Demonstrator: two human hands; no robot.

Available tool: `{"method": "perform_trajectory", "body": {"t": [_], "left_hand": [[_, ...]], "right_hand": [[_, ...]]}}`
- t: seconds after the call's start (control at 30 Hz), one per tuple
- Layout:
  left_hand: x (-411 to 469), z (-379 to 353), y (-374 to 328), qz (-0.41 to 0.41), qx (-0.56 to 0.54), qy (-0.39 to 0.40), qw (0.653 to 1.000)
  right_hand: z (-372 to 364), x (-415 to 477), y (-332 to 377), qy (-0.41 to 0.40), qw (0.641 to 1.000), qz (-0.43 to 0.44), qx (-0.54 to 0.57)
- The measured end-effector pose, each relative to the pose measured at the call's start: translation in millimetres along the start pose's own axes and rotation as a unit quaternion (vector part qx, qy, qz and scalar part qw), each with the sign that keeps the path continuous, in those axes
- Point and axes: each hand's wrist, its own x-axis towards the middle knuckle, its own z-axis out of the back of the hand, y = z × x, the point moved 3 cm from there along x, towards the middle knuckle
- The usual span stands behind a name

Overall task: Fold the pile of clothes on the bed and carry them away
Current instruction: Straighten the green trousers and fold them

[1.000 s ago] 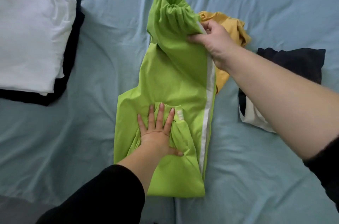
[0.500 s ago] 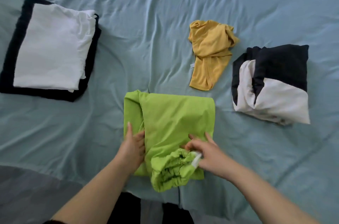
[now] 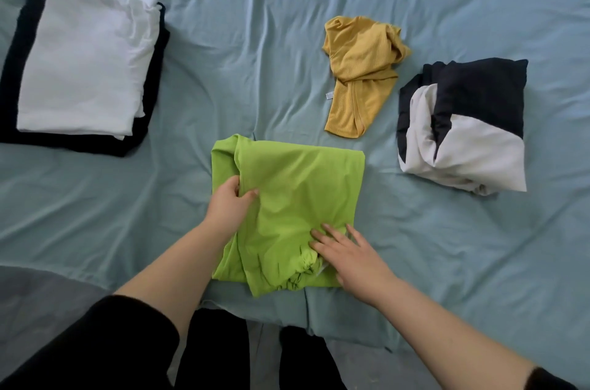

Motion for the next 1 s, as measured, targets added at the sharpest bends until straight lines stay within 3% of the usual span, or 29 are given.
{"method": "perform_trajectory", "body": {"t": [0.07, 0.13, 0.2, 0.27, 0.33, 0.4, 0.5, 0.6, 0.7, 0.87, 1.0], "left_hand": [[-4.3, 5.0, 0.5, -0.004, 0.072, -0.077, 0.994], [-17.7, 2.9, -8.1, -0.125, 0.164, -0.173, 0.963], [-30.9, -19.7, -15.5, -0.284, 0.262, -0.139, 0.912], [-27.2, -44.8, -7.7, -0.352, 0.382, -0.042, 0.854], [-1.0, -53.4, 9.1, -0.286, 0.456, 0.041, 0.842], [25.4, -54.7, 20.8, -0.199, 0.486, 0.116, 0.843], [31.4, -56.9, 18.0, -0.190, 0.486, 0.158, 0.838], [5.9, -39.5, 17.7, -0.231, 0.435, 0.091, 0.865], [-26.7, -20.1, 33.4, -0.203, 0.389, 0.071, 0.896], [-30.7, -24.9, 76.4, -0.099, 0.475, 0.153, 0.861], [-17.1, -29.3, 83.6, -0.061, 0.501, 0.202, 0.840]], "right_hand": [[1.0, 3.8, 0.6, 0.005, 0.993, -0.045, 0.111], [15.8, 9.5, 4.1, -0.131, 0.945, -0.131, 0.268], [30.0, 21.1, 6.4, -0.273, 0.899, -0.175, 0.294], [34.4, 38.5, 6.2, -0.271, 0.924, -0.163, 0.214], [25.2, 61.4, -5.3, -0.161, 0.962, -0.161, 0.149], [16.0, 78.9, -21.1, -0.072, 0.974, -0.174, 0.123], [15.1, 84.4, -23.1, -0.080, 0.967, -0.184, 0.157], [15.7, 59.9, -6.3, -0.139, 0.963, -0.162, 0.167], [1.9, 31.6, 10.5, -0.123, 0.963, -0.135, 0.197], [-41.2, 23.5, 4.9, -0.013, 0.972, -0.176, 0.153], [-45.6, 33.7, -0.8, 0.034, 0.972, -0.157, 0.169]]}}
